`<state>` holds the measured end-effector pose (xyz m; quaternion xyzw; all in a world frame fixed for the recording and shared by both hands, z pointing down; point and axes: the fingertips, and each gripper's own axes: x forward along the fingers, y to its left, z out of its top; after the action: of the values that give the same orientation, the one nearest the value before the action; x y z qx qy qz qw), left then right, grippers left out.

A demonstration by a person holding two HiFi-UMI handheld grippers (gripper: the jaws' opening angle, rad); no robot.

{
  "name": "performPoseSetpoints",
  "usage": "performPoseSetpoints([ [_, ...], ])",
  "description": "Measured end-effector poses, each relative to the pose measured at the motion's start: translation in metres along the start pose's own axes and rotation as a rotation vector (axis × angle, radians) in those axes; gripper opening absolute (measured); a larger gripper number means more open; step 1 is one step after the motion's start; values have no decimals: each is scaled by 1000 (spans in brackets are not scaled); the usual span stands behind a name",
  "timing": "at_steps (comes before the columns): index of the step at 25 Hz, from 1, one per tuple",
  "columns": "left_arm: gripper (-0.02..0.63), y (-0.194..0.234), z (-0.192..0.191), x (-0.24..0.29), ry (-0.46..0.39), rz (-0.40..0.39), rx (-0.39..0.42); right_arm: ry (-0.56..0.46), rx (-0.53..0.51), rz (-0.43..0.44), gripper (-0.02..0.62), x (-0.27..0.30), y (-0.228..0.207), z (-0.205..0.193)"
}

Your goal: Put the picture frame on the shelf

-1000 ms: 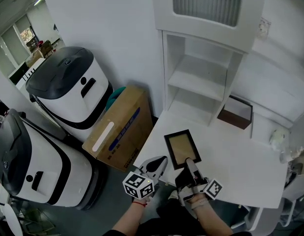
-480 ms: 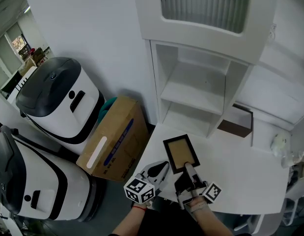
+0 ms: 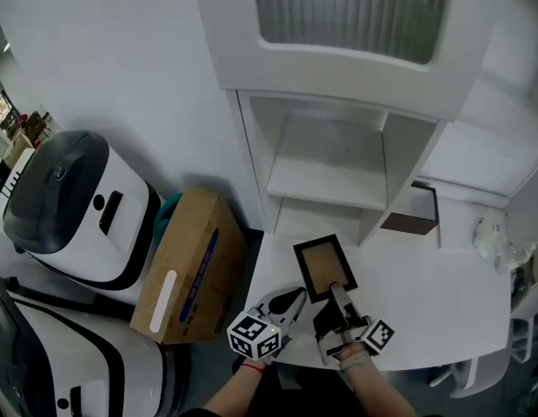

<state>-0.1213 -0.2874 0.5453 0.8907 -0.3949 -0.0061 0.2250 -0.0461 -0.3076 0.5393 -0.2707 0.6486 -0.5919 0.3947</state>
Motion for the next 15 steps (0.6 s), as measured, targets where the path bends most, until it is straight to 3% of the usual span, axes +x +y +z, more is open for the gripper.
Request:
performPoseSetpoints([
  [7, 5, 20, 6, 18, 88, -130, 2, -159, -31, -45, 69, 16, -17, 15],
  [15, 5, 35, -5, 33, 163, -201, 24, -218, -42, -76, 69, 34, -46, 26],
])
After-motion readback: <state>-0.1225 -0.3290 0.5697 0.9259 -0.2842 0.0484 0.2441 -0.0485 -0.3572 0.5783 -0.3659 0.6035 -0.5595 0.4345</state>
